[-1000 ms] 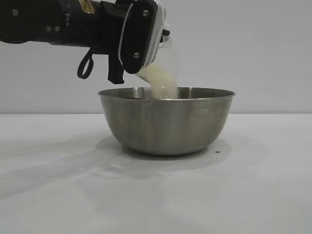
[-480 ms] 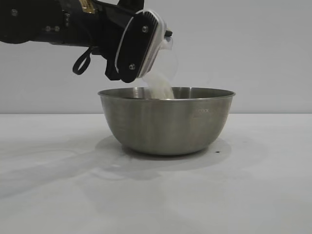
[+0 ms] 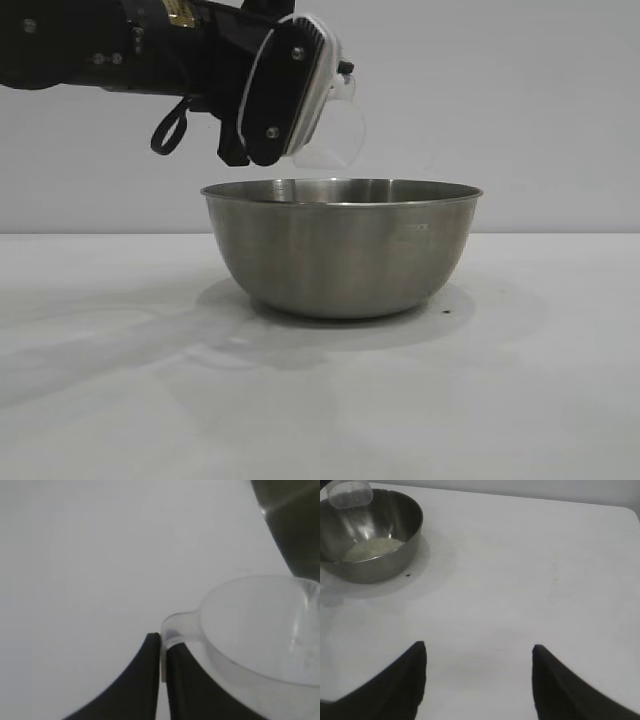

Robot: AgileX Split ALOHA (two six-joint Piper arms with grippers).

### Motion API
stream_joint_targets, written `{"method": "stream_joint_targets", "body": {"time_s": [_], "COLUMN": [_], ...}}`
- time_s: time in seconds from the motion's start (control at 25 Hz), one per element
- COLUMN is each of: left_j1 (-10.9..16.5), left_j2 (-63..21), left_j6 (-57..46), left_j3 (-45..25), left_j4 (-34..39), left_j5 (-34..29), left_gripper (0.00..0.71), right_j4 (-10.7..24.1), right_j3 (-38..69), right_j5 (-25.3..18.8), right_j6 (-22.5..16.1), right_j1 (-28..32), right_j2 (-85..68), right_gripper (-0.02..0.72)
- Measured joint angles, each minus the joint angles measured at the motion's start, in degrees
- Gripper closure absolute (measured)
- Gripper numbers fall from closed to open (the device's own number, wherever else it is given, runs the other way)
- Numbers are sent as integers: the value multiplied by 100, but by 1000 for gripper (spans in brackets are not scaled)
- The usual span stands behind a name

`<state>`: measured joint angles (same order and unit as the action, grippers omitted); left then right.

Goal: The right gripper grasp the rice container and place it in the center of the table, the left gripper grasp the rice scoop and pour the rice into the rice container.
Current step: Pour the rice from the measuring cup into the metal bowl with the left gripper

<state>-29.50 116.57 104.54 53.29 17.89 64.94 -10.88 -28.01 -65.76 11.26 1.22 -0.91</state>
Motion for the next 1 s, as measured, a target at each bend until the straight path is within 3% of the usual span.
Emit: {"method": "stream_joint_targets", "body": {"time_s": [0.4,0.72,1.0], "left_j1": [0,0,0], "left_j2": [0,0,-236], "left_j6": [-2551,-4759,-5892], "left_j3": [0,0,0], "left_j4": [-436,-1233,-2142], "left_j5": [0,0,0], "left_gripper": [710,710,710], "right_j4": [0,0,0], "right_j3": [0,0,0], "right_j5": [0,0,0], "right_j6": [0,0,0], "right_j1": [0,0,0], "right_j2": [0,0,0], "right_gripper": [301,301,301]}}
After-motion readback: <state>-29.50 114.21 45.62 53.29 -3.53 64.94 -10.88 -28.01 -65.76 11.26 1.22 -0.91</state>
